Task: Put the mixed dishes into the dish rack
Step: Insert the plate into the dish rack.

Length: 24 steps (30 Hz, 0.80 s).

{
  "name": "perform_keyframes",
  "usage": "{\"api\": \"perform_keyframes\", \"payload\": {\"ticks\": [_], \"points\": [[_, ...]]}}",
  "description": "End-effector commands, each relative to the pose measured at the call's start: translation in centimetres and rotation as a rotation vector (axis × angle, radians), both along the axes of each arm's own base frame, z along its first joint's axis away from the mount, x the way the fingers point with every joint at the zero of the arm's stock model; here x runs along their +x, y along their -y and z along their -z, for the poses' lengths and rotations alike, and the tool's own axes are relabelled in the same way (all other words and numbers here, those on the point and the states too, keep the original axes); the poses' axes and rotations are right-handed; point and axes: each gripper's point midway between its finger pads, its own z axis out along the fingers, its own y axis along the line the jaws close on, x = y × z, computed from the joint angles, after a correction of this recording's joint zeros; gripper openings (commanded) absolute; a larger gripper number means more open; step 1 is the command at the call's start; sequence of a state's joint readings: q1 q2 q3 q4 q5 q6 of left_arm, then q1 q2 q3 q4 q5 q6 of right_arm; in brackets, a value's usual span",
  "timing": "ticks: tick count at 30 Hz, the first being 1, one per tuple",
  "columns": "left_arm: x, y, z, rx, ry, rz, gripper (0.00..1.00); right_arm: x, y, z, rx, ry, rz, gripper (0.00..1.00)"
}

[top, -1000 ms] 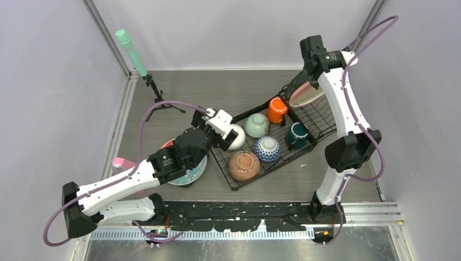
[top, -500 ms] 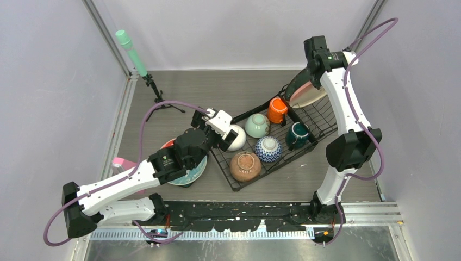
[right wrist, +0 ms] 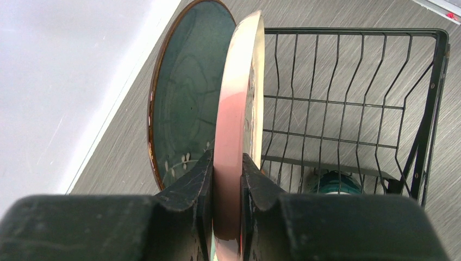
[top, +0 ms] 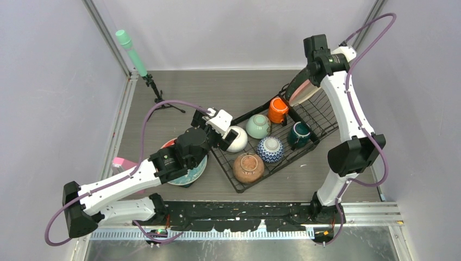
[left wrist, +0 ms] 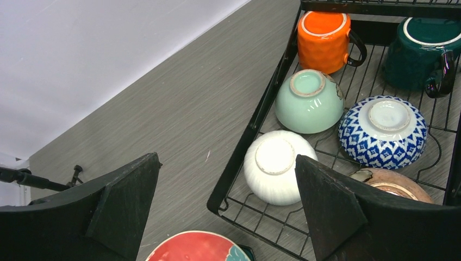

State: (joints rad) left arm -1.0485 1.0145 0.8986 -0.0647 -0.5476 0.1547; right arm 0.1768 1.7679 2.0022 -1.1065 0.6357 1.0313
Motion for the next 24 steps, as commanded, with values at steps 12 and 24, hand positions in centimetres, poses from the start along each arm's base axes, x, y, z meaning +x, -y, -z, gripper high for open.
{"api": "perform_keyframes", "payload": {"ticks": [12,24], "points": [[0.0,-0.7,-1.2,-0.048,0.013,-0.022,0.98,2.1,1.9,0.8,-0.095,-0.022,-0.019,0.02],[0.0,-1.2,-0.9,-0.041,0.006,-0.035,0.98,2.5,1.5,2.6,-0.052,-0.086,-0.063,0.59]]}}
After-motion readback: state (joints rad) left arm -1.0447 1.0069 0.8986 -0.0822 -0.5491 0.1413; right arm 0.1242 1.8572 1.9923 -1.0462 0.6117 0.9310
